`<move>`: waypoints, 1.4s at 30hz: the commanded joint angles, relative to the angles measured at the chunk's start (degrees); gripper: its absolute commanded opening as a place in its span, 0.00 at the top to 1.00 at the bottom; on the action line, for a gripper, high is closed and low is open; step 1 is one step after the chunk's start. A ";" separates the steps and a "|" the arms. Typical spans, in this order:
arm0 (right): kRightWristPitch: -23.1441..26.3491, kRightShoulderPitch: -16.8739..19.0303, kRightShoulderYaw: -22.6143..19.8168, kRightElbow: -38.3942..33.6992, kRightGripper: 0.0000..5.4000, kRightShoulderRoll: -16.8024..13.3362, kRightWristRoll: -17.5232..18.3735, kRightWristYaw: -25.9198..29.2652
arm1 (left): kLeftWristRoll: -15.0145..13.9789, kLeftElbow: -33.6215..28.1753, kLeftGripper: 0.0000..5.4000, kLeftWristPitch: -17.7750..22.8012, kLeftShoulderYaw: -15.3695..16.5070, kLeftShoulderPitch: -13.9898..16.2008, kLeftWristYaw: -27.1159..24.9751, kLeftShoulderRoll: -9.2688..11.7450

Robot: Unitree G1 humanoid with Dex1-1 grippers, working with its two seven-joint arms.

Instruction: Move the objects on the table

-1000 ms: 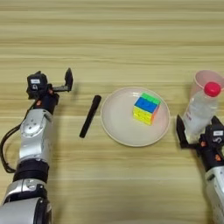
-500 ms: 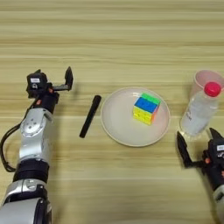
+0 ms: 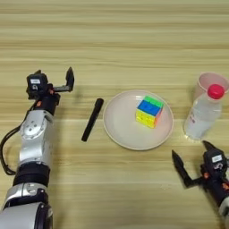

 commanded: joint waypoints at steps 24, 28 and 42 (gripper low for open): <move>1.47 -1.21 3.60 -15.26 0.00 -2.88 6.36 5.52 | 2.31 -0.08 0.00 0.00 -2.18 -0.08 0.27 0.10; 0.97 -3.43 3.71 -14.62 0.00 -2.11 4.91 4.07 | 3.41 -0.77 0.00 -1.16 -3.15 0.58 -0.37 0.27; 0.32 -16.87 6.52 -2.94 0.00 2.37 -4.51 -2.44 | 3.45 -2.97 0.00 -1.87 -4.86 1.88 -1.57 -0.39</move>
